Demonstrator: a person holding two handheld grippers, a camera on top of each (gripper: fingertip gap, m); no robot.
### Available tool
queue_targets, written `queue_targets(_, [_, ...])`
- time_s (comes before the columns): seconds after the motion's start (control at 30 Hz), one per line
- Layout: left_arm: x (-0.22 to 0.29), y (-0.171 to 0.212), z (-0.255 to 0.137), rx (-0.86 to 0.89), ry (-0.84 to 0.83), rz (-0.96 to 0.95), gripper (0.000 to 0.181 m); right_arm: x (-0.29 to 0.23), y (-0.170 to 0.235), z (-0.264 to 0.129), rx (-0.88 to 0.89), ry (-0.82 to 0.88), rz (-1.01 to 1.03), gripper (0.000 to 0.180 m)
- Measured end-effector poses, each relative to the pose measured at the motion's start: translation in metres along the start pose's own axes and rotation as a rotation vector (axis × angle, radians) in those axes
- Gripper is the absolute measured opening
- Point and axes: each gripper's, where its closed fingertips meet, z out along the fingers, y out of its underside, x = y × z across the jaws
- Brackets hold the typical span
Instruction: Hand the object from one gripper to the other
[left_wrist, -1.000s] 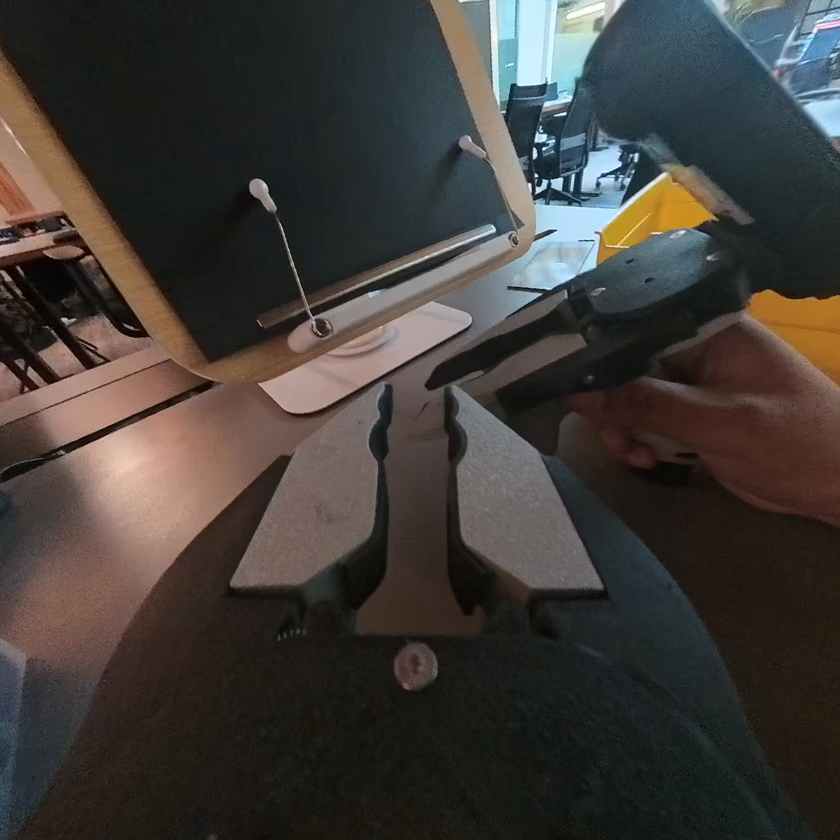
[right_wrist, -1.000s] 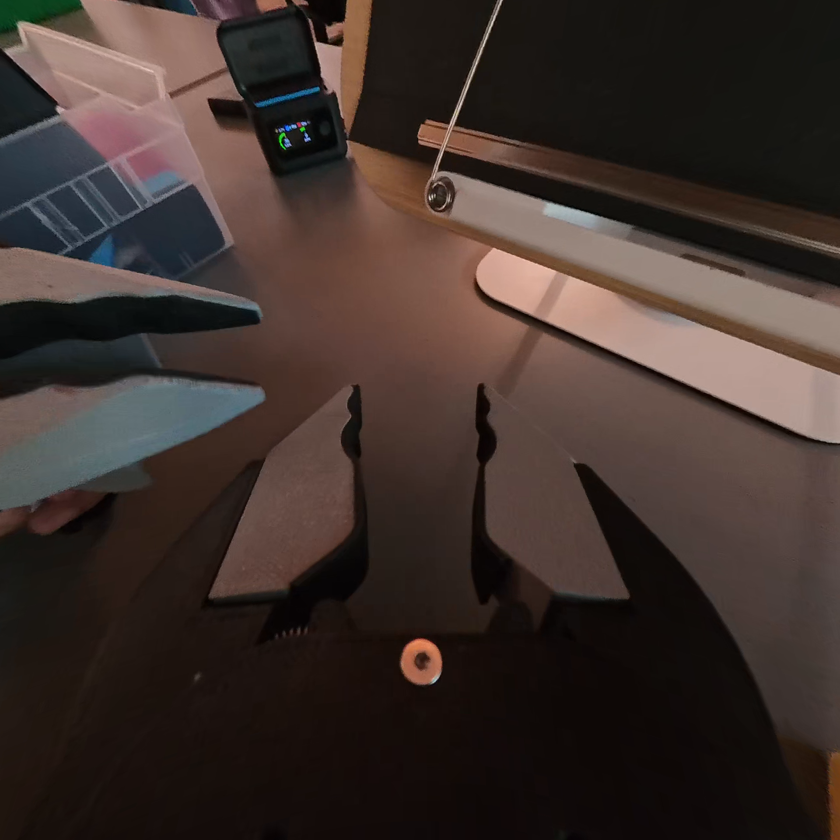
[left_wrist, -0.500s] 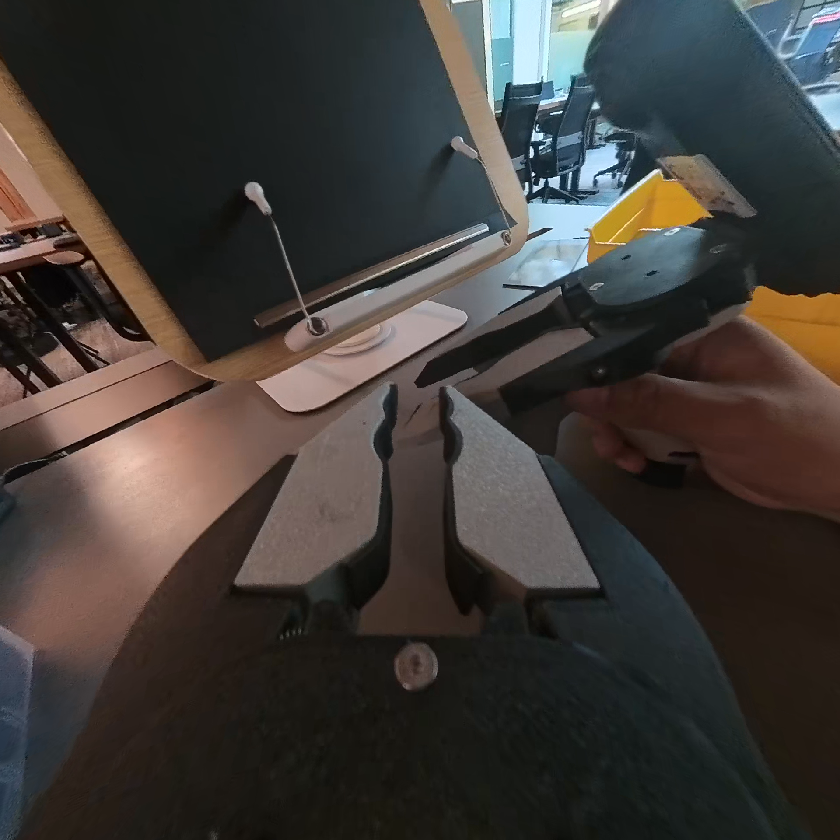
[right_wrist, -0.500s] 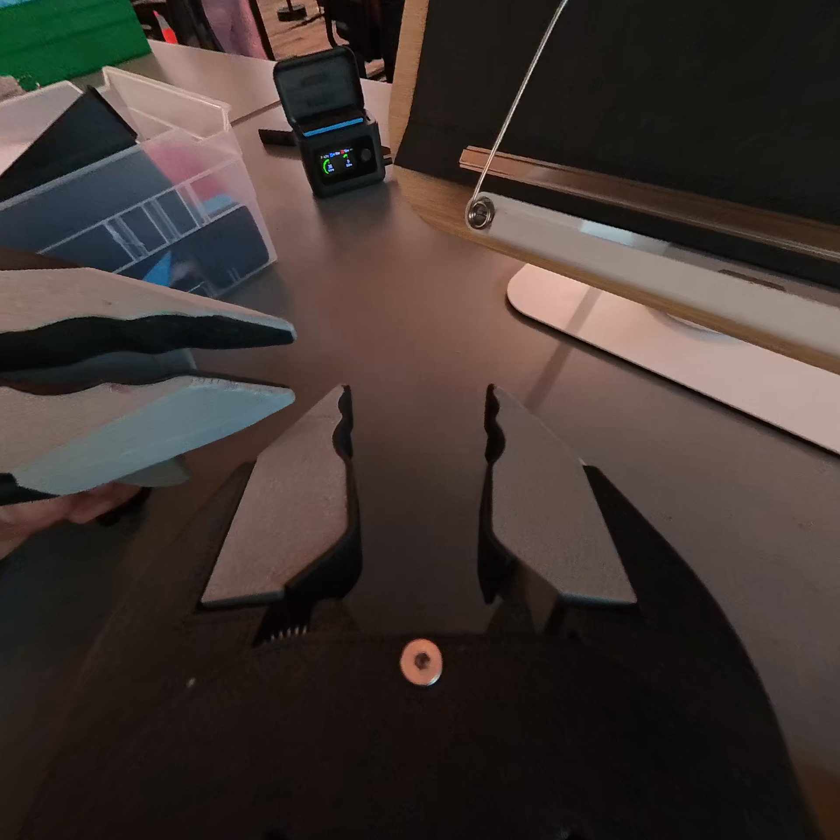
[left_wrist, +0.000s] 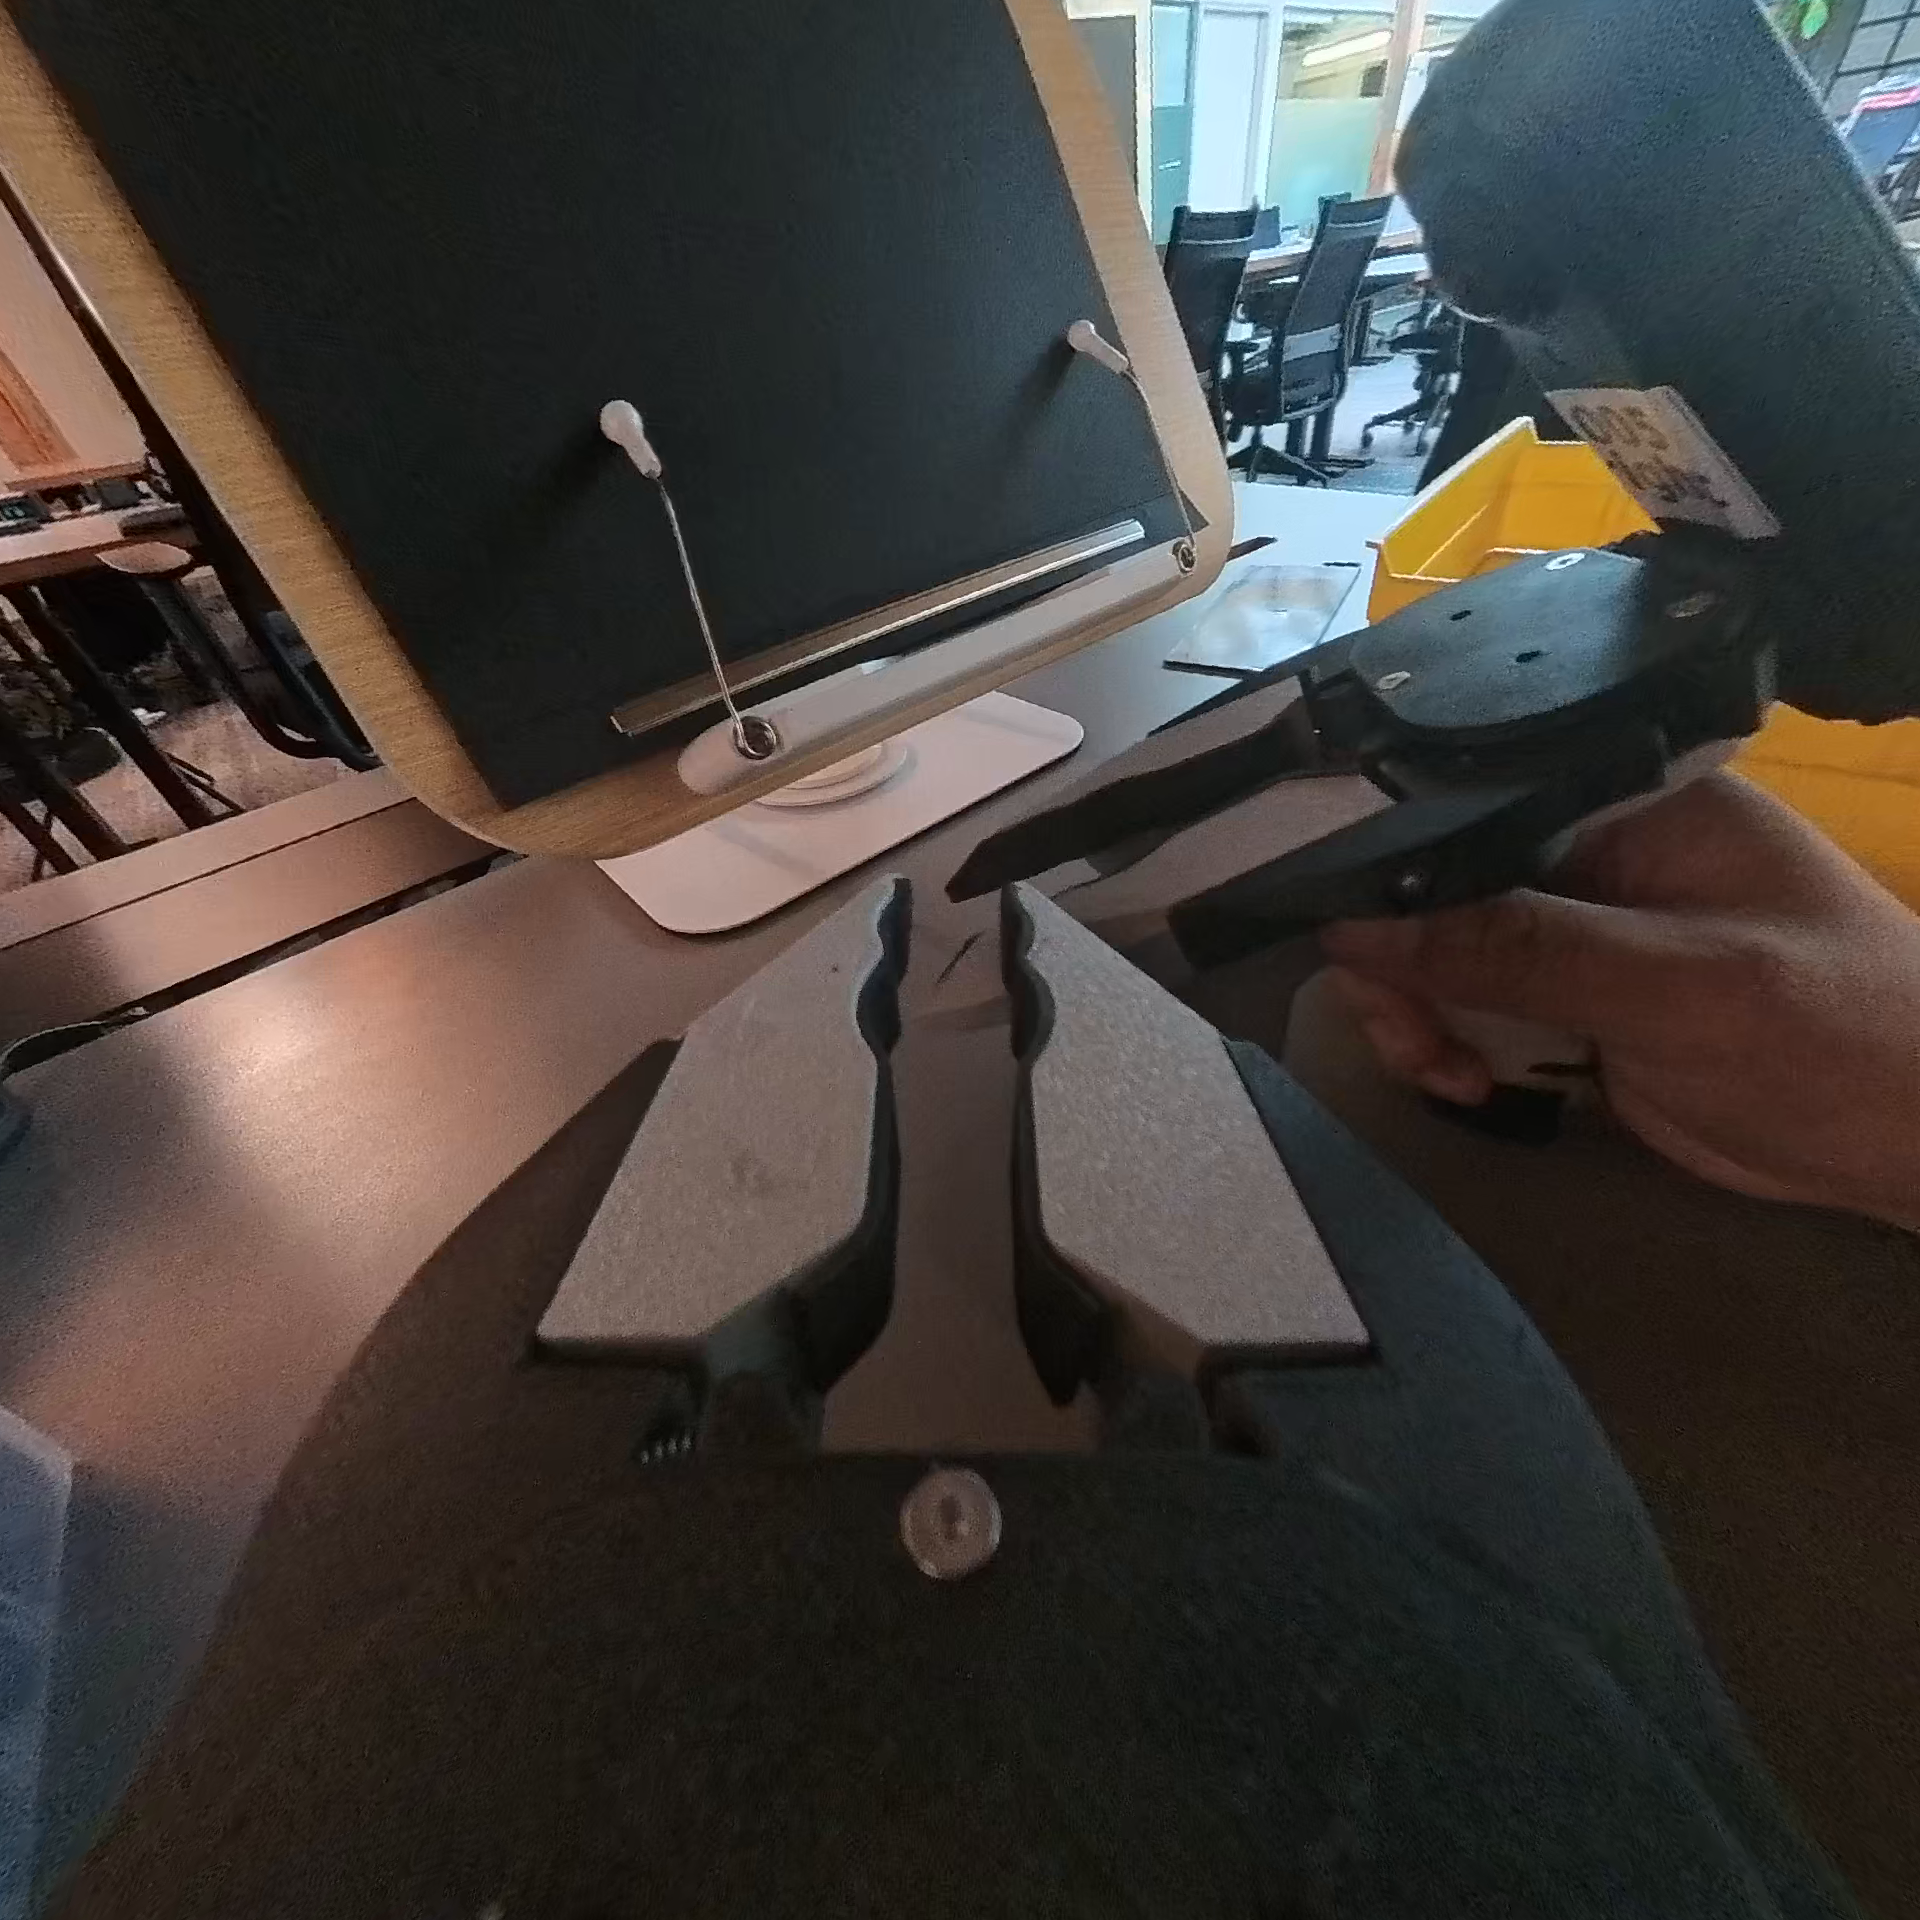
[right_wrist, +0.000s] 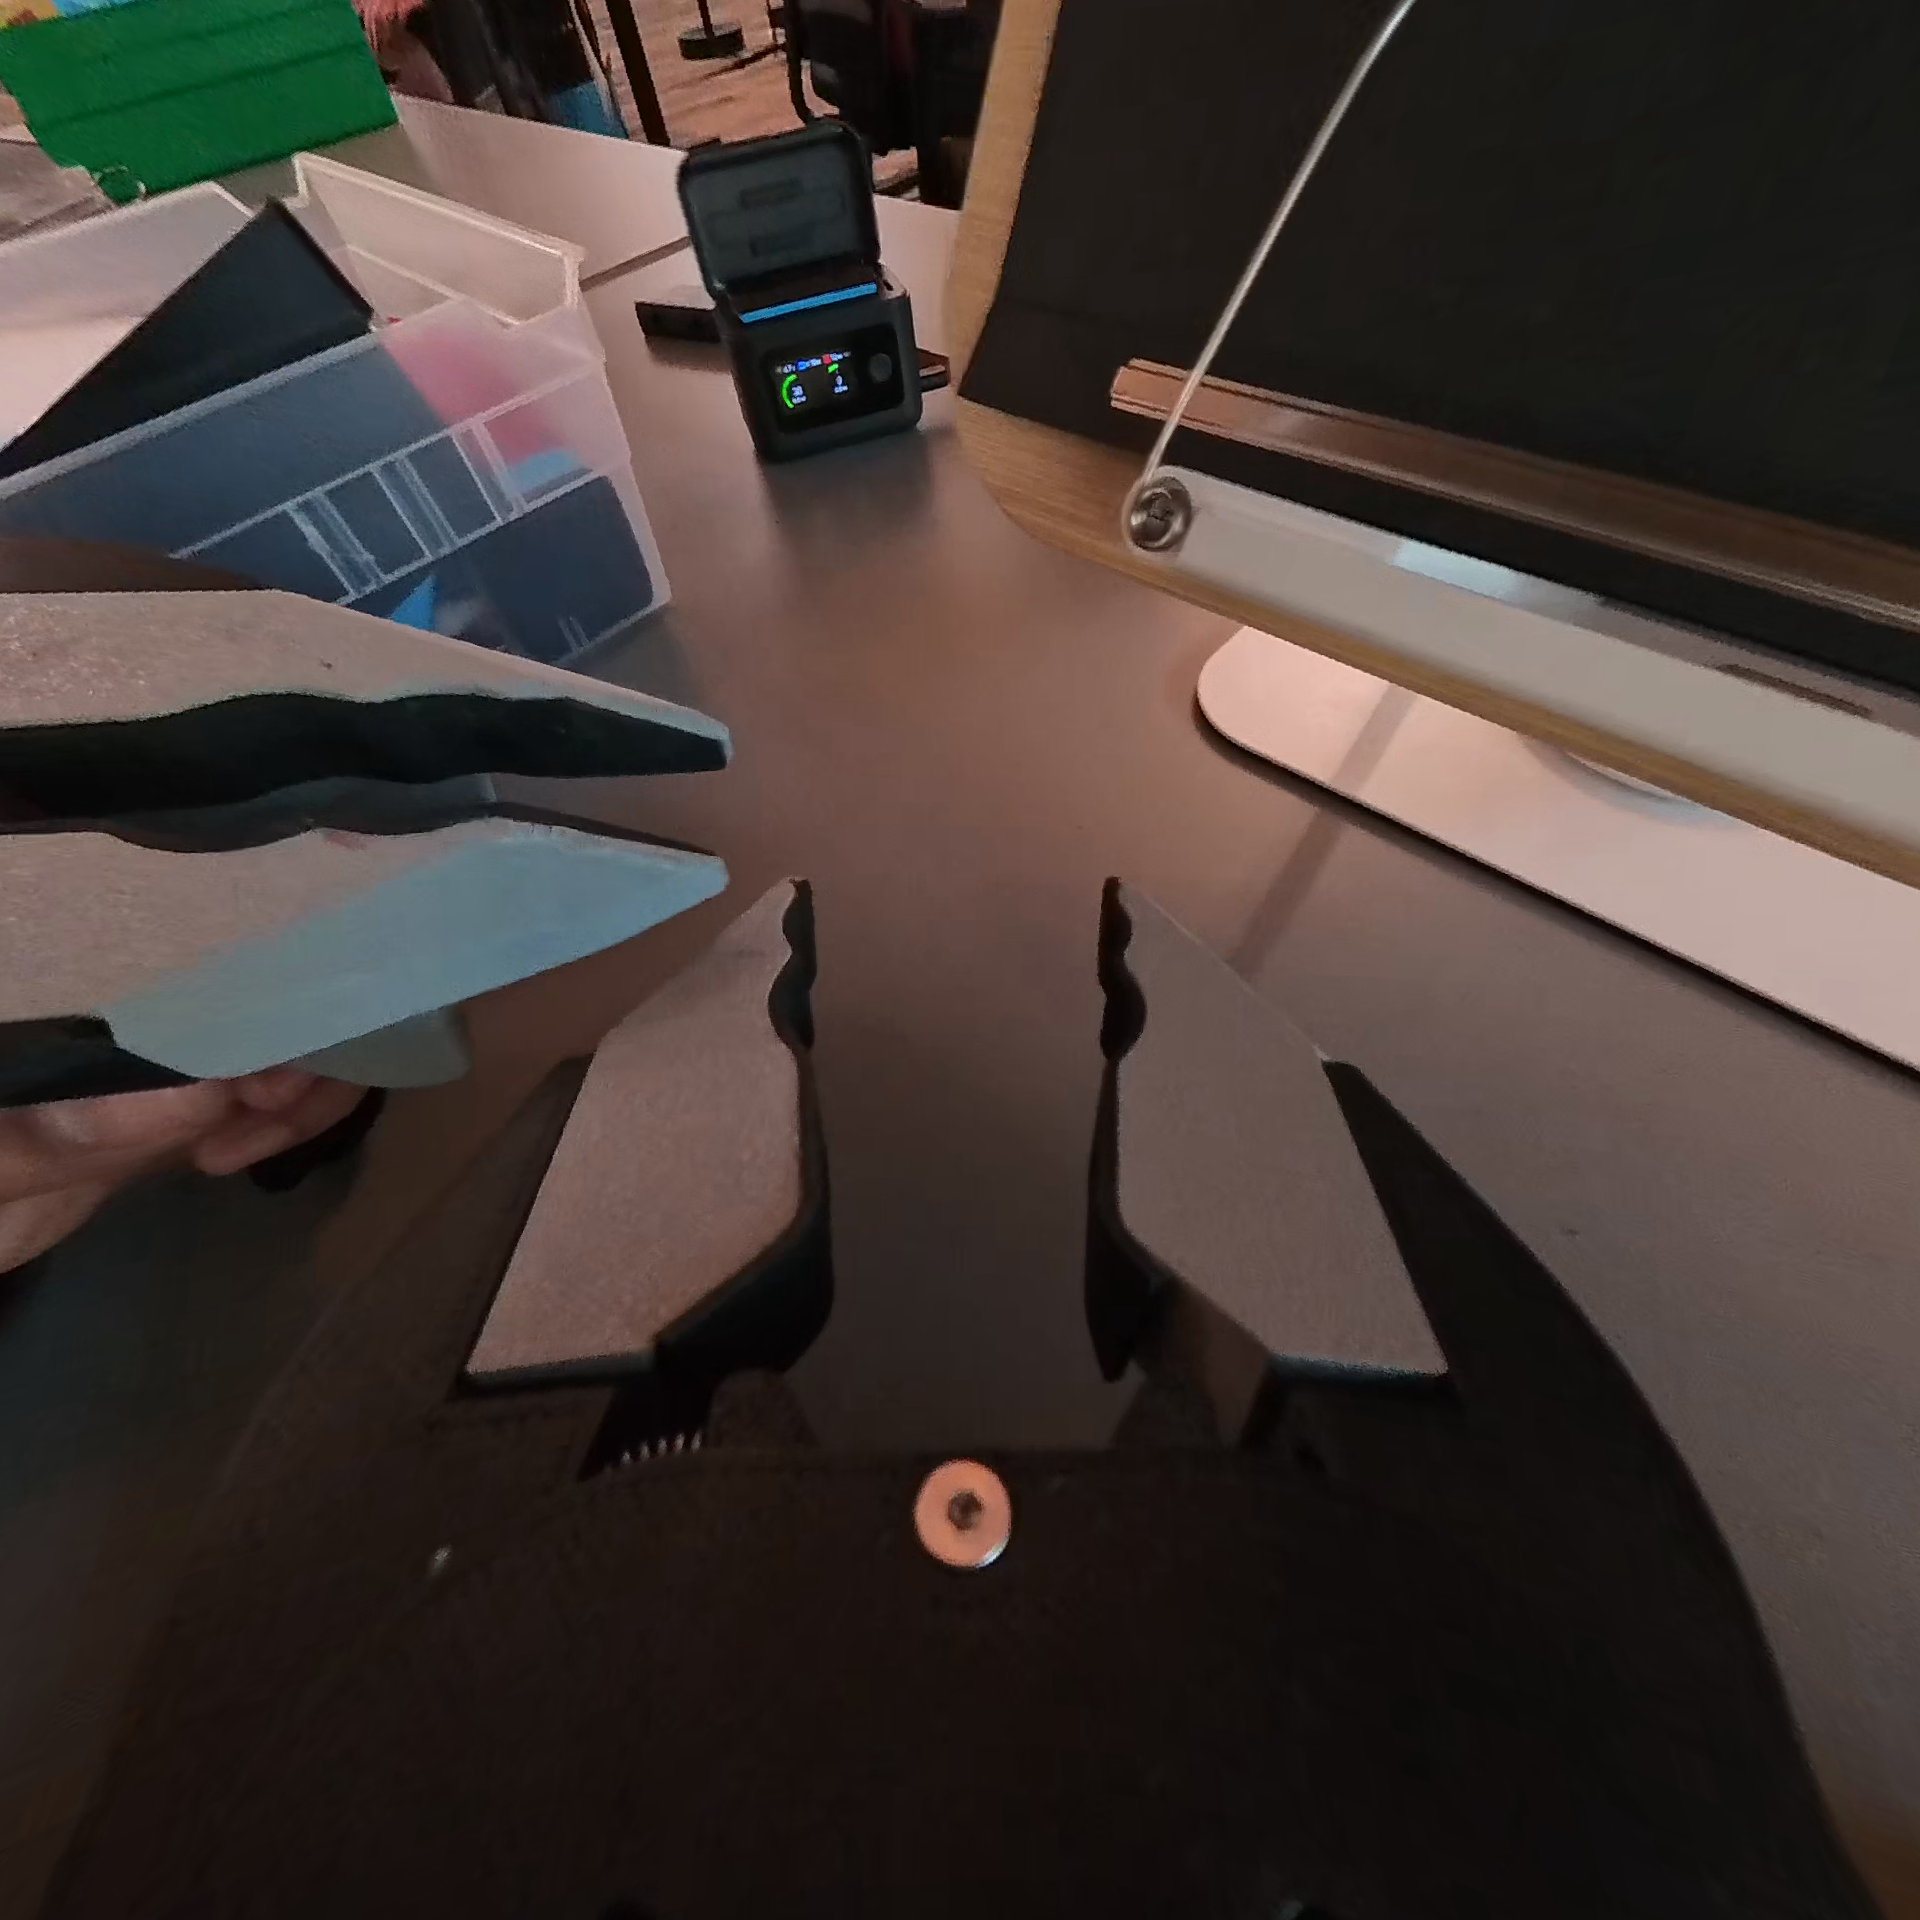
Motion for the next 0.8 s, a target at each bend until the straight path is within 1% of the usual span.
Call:
queue_targets(0.43, [-0.013, 0.001, -0.006, 0.002, -0.025, -0.032, 0.012, -0.003, -0.004, 0.003, 0.017, 0.005, -0.011, 0.05])
queue_targets(0.8, [-0.003, 0.003, -0.001, -0.019, -0.019, 0.025, 0.012, -0.008, -0.003, 0.003, 0.015, -0.014, -0.022, 0.05])
